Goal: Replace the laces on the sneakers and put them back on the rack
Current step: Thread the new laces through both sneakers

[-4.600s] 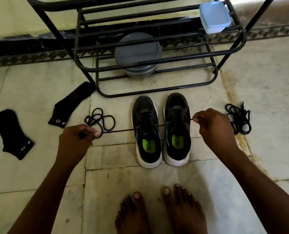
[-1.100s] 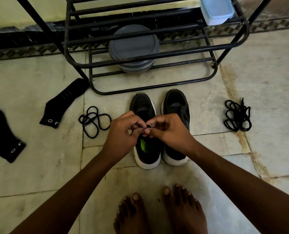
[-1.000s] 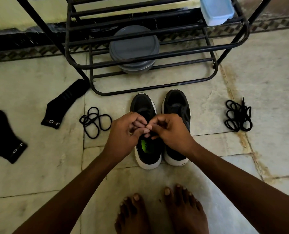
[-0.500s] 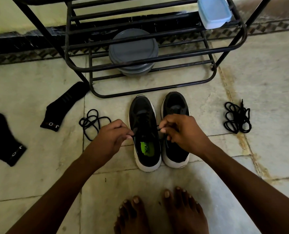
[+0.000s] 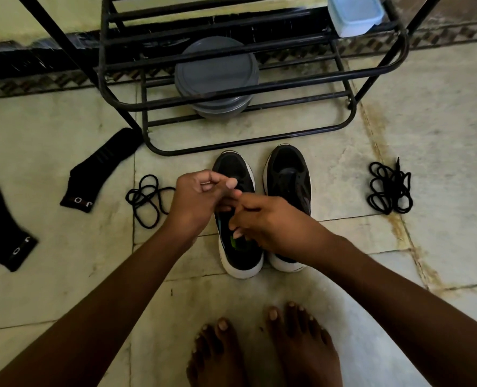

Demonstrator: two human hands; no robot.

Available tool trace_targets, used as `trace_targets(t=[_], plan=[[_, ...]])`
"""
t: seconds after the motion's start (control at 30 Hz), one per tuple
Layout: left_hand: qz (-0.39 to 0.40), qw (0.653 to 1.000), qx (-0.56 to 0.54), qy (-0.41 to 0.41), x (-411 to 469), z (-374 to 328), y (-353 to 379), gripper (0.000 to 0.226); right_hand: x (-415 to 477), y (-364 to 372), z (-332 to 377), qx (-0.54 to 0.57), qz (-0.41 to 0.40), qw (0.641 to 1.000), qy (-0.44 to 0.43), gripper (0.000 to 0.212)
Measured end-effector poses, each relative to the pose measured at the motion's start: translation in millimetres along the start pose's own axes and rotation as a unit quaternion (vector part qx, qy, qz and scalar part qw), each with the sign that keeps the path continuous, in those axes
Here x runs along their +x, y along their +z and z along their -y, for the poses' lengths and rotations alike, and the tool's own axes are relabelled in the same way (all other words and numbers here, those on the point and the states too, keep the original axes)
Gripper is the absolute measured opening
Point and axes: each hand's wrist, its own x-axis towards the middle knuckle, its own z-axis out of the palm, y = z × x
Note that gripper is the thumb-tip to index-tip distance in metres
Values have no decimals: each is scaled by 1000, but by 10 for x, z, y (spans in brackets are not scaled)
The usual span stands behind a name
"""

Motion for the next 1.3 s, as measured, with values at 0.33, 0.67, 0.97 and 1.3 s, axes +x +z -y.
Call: trace_targets(t=[0.33, 0.67, 0.97, 1.3], plan=[[54, 998, 9, -11, -54, 35, 91, 23, 148, -97, -49, -47, -82, 989, 114, 14], [48, 998, 41, -8, -169, 70, 214, 27, 63, -1, -89, 148, -219, 943, 201, 8], [41, 996, 42, 71, -210, 132, 121, 7, 13, -6, -232, 174, -189, 951, 172, 17], [3, 985, 126, 121, -182, 192, 34, 24, 95, -120, -367, 69, -109, 989, 78, 9]])
